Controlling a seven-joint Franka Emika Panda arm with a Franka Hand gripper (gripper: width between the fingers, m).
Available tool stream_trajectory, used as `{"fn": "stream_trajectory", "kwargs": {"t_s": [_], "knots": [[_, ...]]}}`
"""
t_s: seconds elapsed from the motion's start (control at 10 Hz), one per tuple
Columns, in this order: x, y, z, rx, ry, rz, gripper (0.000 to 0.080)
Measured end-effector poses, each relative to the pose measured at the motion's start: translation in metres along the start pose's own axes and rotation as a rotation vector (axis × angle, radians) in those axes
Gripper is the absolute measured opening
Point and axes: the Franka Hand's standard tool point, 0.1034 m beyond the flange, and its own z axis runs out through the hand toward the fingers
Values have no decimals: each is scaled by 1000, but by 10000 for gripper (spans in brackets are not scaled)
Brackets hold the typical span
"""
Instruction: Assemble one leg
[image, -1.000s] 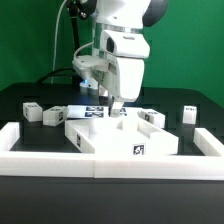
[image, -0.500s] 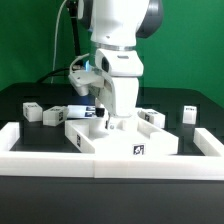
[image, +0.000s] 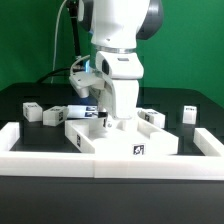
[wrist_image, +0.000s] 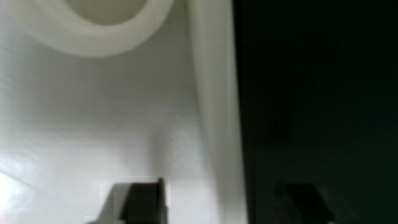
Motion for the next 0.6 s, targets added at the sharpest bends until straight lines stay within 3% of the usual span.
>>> {"fn": "stream_trajectory", "kwargs": {"t_s": [0.1, 0.2, 0.3, 0.6], "knots": [[0, 0, 0, 0, 0, 0, 119], [0, 1, -1, -3, -1, 0, 119], [0, 2, -1, -7, -1, 0, 64], [0, 2, -1, -11, -1, 0, 64]]}}
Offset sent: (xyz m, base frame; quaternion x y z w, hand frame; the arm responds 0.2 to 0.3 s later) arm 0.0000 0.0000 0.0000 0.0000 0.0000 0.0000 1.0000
